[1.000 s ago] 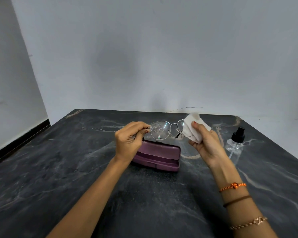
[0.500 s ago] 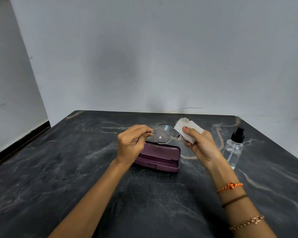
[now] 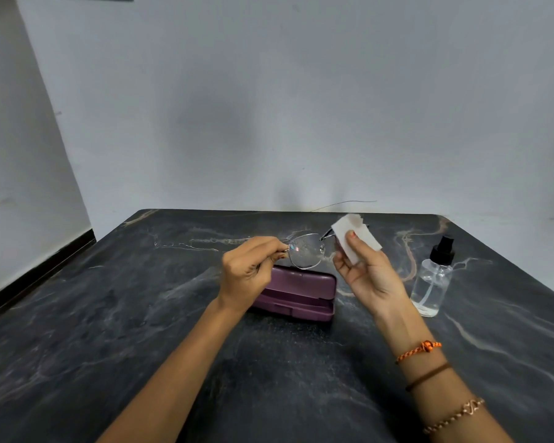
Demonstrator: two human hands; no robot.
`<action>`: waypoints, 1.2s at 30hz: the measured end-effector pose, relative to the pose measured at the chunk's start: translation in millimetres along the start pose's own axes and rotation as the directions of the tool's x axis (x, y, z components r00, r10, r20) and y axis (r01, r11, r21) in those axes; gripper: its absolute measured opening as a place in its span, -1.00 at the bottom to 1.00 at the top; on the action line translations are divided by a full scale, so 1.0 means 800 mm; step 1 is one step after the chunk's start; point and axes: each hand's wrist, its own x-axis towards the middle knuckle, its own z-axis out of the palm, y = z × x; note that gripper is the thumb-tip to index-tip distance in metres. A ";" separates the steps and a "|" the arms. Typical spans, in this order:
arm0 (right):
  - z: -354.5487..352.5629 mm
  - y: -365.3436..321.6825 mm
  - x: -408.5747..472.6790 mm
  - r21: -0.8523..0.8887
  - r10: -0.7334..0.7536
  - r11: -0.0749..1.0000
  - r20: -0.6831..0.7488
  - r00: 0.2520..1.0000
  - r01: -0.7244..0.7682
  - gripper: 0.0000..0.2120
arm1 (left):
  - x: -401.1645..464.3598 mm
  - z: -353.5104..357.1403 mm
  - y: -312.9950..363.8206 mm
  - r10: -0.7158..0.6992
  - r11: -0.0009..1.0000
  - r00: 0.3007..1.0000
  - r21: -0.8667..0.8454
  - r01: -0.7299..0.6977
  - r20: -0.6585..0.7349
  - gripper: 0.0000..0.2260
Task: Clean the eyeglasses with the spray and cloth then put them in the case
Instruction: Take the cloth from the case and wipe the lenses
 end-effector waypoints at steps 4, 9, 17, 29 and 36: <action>0.002 0.000 0.000 0.048 -0.041 0.998 0.023 0.999 0.040 -0.83 | -0.002 0.004 0.002 -0.004 1.000 1.000 -0.010 0.004 0.003 -0.89; 0.000 0.001 0.001 -0.157 -0.109 0.983 -0.078 0.991 0.095 -0.98 | 0.002 -0.002 0.000 -0.027 1.000 0.999 0.001 0.027 -0.030 -0.88; 0.002 0.000 0.000 0.137 -0.018 0.990 -0.026 0.999 0.022 -0.78 | -0.003 0.003 0.003 -0.030 0.999 1.000 -0.033 0.031 0.007 -0.96; -0.006 -0.015 -0.003 -0.289 -0.085 0.956 -0.117 0.990 0.048 -0.90 | 0.000 0.000 -0.001 -0.047 0.999 0.999 -0.015 0.047 0.010 -0.91; 0.002 -0.007 -0.003 0.116 0.045 0.992 -0.049 0.998 -0.039 -0.83 | 0.003 -0.003 0.001 -0.038 0.999 0.999 -0.022 0.038 0.010 -0.90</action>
